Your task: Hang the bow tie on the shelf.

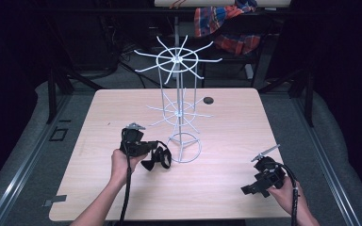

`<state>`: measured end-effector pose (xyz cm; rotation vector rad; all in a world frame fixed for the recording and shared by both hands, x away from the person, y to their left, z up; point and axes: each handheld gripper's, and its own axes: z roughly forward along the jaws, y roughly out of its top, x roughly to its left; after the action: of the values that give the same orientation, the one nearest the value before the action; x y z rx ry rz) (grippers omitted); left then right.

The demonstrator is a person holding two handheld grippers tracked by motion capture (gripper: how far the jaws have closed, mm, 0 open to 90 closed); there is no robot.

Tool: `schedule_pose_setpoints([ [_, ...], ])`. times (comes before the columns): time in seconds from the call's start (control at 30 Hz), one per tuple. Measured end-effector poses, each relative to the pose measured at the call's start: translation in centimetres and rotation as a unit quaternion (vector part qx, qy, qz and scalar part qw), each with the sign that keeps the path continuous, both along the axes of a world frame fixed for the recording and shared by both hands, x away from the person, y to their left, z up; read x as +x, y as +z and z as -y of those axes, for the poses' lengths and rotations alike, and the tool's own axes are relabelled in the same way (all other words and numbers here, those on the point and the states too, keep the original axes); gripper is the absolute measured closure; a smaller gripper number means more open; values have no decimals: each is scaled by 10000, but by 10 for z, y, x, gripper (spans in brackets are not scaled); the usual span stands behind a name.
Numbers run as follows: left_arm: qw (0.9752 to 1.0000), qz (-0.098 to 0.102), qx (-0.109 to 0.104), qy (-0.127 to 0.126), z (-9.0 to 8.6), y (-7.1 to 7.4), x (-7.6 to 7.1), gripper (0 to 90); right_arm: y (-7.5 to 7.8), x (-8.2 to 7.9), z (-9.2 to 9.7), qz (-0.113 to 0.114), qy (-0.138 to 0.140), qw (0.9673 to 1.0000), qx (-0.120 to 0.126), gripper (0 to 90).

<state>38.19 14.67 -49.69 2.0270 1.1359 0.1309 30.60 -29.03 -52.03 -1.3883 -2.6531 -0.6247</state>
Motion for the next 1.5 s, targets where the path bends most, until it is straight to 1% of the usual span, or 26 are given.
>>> schedule_pose_setpoints([
  [0.13,10000,55,20,-18,-2,4,-3,878,0,0,0,13,-22,10000,25,135],
  [0.17,9999,105,34,-24,-2,6,-4,879,0,0,0,17,-18,10000,19,135],
  [0.33,9998,163,81,-59,-5,12,-8,880,0,0,0,25,-30,10000,28,135],
  [0.47,9997,219,22,-61,-7,15,-9,880,0,0,0,21,-44,10000,31,135],
  [0.63,9996,265,50,-72,-10,18,-10,880,0,0,0,36,-31,10000,12,135],
  [0.7,9996,270,27,-64,-10,19,-10,880,-1,-1,-1,69,-119,9999,85,135],
  [0.97,9994,349,23,-63,-13,23,-10,880,0,-1,-1,61,-85,9999,36,135],
  [1.0,9994,355,16,-58,-15,25,-10,880,0,-1,0,39,-66,10000,33,135],
  [1.03,9993,369,-5,-36,-16,26,-10,880,0,-1,0,51,-106,9999,63,135],
  [1.07,9992,387,6,-25,-17,27,-10,880,1,-1,0,35,-52,10000,-15,135],
  [1.17,9991,425,-8,13,-19,29,-10,880,1,-1,-1,42,-41,10000,-11,135],
  [1.23,9991,428,12,6,-20,30,-10,880,1,-2,-1,51,-58,10000,28,134],
  [1.3,9989,464,21,21,-21,33,-11,880,1,-3,-2,70,-46,10000,-11,134],
  [1.33,9988,494,34,29,-21,33,-12,880,1,-3,-3,93,-83,9999,21,135],
  [1.4,9985,540,53,23,-20,35,-13,880,2,-4,-3,93,-44,9999,-19,135],
  [1.43,9983,578,42,22,-20,37,-14,880,2,-4,-3,108,-45,9999,20,134],
  [1.47,9981,606,69,15,-19,38,-15,880,3,-4,-4,91,-57,9999,29,134],
  [1.5,9978,642,139,22,-19,39,-15,880,3,-4,-4,93,-5,10000,10,134],
])
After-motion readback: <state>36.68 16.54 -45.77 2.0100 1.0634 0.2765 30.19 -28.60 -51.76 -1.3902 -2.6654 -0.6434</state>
